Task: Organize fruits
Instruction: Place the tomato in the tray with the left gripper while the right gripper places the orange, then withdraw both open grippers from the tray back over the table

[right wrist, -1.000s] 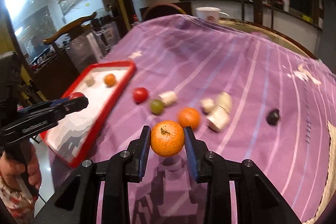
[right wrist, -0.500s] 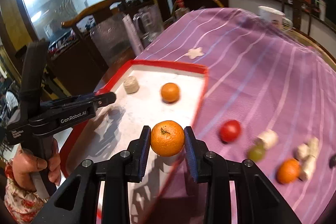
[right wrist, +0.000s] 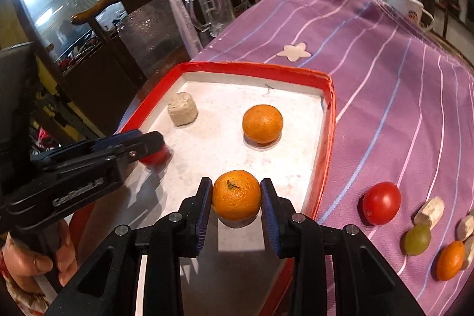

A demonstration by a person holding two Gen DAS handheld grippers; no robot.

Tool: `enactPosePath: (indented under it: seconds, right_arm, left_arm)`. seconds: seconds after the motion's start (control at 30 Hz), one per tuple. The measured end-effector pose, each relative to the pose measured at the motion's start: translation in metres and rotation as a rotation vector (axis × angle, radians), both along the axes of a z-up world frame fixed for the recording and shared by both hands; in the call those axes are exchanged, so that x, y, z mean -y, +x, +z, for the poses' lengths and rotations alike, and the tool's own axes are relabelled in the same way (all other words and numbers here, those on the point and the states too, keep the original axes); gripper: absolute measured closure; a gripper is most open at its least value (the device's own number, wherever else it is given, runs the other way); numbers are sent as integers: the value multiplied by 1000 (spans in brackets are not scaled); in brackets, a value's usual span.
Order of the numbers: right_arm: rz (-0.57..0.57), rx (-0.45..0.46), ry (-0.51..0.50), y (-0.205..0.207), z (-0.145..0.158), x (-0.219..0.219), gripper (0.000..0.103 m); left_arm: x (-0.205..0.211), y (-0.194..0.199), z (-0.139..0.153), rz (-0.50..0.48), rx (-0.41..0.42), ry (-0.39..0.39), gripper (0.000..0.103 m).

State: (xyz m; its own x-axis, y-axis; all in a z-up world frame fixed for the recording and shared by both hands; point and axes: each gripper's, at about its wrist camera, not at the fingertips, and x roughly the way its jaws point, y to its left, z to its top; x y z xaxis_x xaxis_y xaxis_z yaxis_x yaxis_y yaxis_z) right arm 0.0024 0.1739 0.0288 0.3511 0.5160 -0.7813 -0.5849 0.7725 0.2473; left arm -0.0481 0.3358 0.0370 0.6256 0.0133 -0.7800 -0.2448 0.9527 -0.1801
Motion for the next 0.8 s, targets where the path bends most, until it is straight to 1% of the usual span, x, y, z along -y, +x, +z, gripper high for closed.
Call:
enactPosePath:
  seconds: [0.07,0.13,0.2,0.4,0.47,0.57,0.8]
  right_arm:
    - [-3,-13,12,1,-1,1,66]
    - [2,-15,18,-1,0,2,66]
    - [2,-12,31,-4,4,5,66]
    - [-19,10,94,-13,25,27,65]
    - [-33,14,117,-18,32,39,65]
    - [-65,17,145,-27,39,63,64]
    - [-172,48,190,-57,51,138,64]
  left_arm:
    - [0,-5,6,3,22,-1,49]
    - [1,-10,12,11,37,-3,45]
    - [2,-16,18,22,50,-6,44]
    - [11,-42,38,70,91,-22,34]
    - [21,-55,45,76,110,-19,29]
    - [45,-73,53,66,134,1,26]
    - [115,-104,55,7,163,48,25]
